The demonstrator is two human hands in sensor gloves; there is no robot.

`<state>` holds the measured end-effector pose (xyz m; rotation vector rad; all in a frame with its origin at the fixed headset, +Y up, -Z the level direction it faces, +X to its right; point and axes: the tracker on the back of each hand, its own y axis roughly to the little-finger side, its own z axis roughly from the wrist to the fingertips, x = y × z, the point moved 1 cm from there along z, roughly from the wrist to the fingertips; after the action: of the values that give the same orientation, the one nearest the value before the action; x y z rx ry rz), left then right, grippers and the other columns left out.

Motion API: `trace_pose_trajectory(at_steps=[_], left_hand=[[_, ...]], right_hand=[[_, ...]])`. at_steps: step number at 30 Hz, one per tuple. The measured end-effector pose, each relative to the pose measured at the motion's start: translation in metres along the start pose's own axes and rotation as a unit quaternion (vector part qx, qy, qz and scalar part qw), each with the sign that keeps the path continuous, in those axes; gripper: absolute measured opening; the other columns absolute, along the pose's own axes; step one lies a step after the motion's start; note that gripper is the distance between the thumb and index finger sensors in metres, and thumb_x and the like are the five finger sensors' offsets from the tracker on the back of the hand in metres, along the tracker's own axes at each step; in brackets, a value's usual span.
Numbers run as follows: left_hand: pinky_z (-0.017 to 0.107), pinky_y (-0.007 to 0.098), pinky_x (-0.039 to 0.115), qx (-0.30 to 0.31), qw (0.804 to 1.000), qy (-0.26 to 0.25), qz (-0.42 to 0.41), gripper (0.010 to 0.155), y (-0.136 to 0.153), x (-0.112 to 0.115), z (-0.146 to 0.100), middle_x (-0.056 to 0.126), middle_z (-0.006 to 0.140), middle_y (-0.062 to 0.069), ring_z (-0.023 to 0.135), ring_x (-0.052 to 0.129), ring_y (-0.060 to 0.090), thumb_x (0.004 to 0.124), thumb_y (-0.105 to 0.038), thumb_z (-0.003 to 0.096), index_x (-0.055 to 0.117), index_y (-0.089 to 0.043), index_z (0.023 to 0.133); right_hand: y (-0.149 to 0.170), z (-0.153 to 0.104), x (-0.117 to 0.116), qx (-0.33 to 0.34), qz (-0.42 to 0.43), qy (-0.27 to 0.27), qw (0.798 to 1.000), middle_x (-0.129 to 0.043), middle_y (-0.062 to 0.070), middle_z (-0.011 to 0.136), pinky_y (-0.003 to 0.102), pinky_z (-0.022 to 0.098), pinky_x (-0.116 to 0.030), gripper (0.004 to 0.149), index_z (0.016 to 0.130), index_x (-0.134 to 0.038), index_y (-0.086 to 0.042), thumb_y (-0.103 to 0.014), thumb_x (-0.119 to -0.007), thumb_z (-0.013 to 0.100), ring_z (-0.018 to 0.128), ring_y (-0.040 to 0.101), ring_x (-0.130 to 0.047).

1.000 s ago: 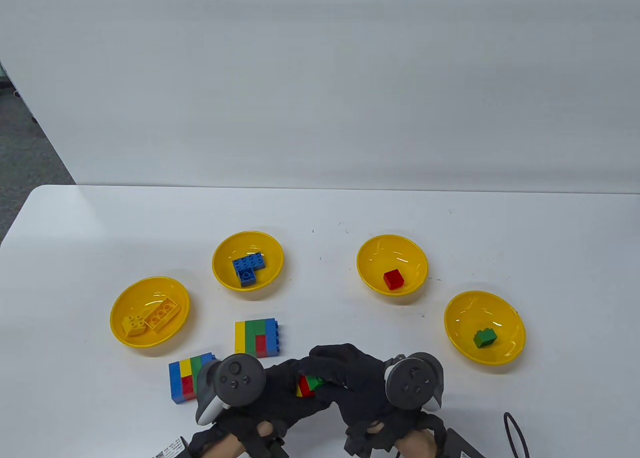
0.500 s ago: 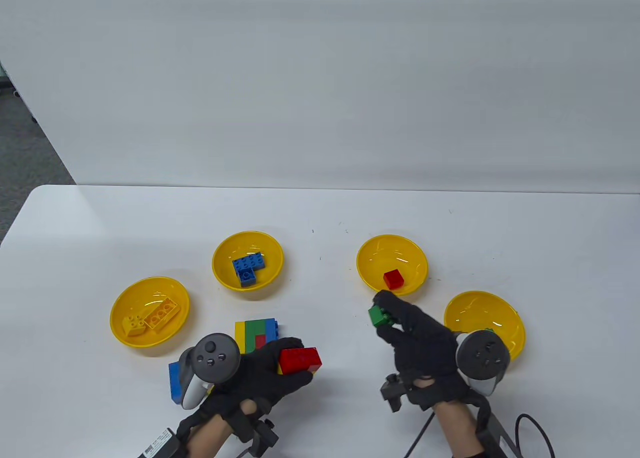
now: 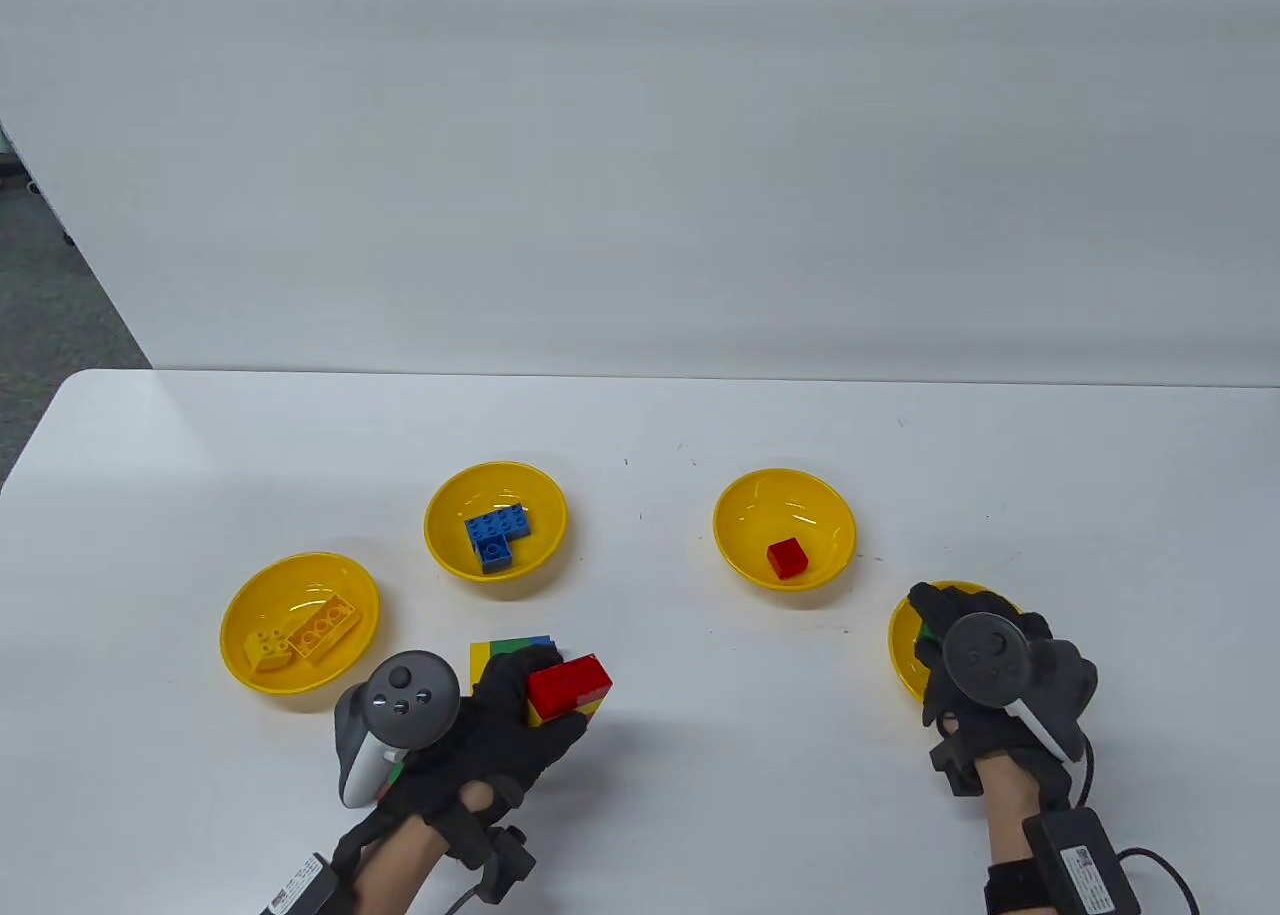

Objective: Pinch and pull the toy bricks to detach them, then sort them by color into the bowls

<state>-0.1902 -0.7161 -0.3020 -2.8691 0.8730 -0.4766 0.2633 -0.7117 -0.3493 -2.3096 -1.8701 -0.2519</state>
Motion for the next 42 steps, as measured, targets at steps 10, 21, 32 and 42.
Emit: trace_pose_trajectory(at_steps=[10, 21, 32, 42], left_hand=[[0.044, 0.052, 0.091, 0.003, 1.0, -0.022, 0.005, 0.07, 0.002, -0.002, -0.002, 0.075, 0.095, 0.025, 0.067, 0.101, 0.04, 0.098, -0.039, 0.0437, 0.064, -0.016, 0.1], [0.043, 0.052, 0.092, 0.03, 0.999, -0.016, 0.004, 0.069, -0.007, 0.005, -0.002, 0.083, 0.093, 0.025, 0.065, 0.103, 0.041, 0.104, -0.038, 0.04, 0.073, -0.017, 0.098], [0.043, 0.051, 0.093, 0.058, 0.997, 0.024, -0.034, 0.069, -0.017, 0.02, -0.004, 0.083, 0.094, 0.025, 0.065, 0.103, 0.041, 0.103, -0.038, 0.0402, 0.073, -0.016, 0.098], [0.041, 0.05, 0.096, 0.082, 0.993, 0.065, -0.061, 0.07, -0.025, 0.033, -0.004, 0.085, 0.092, 0.026, 0.063, 0.106, 0.041, 0.105, -0.038, 0.0392, 0.074, -0.013, 0.097]], right_hand=[[-0.003, 0.001, -0.005, 0.002, -0.027, -0.008, 1.0, -0.079, 0.021, 0.098, 0.081, 0.056, -0.054, 0.057, 0.092, -0.078, -0.019, -0.025, -0.086, 0.036, 0.087, 0.053, -0.075], [-0.094, -0.026, 0.052, 0.184, 0.205, 0.102, 0.956, -0.069, 0.025, 0.101, 0.079, 0.055, -0.058, 0.06, 0.095, -0.073, -0.012, -0.028, -0.083, 0.038, 0.086, 0.054, -0.074], [-0.193, -0.071, 0.02, 0.353, 0.228, -0.106, 0.901, -0.051, 0.027, 0.108, 0.079, 0.057, -0.056, 0.075, 0.105, -0.052, -0.011, -0.036, -0.081, 0.04, 0.091, 0.055, -0.067], [-0.198, -0.071, 0.006, 0.354, 0.285, -0.118, 0.883, -0.078, 0.023, 0.09, 0.074, 0.052, -0.067, 0.068, 0.099, -0.061, -0.005, -0.027, -0.083, 0.038, 0.07, 0.047, -0.088]])
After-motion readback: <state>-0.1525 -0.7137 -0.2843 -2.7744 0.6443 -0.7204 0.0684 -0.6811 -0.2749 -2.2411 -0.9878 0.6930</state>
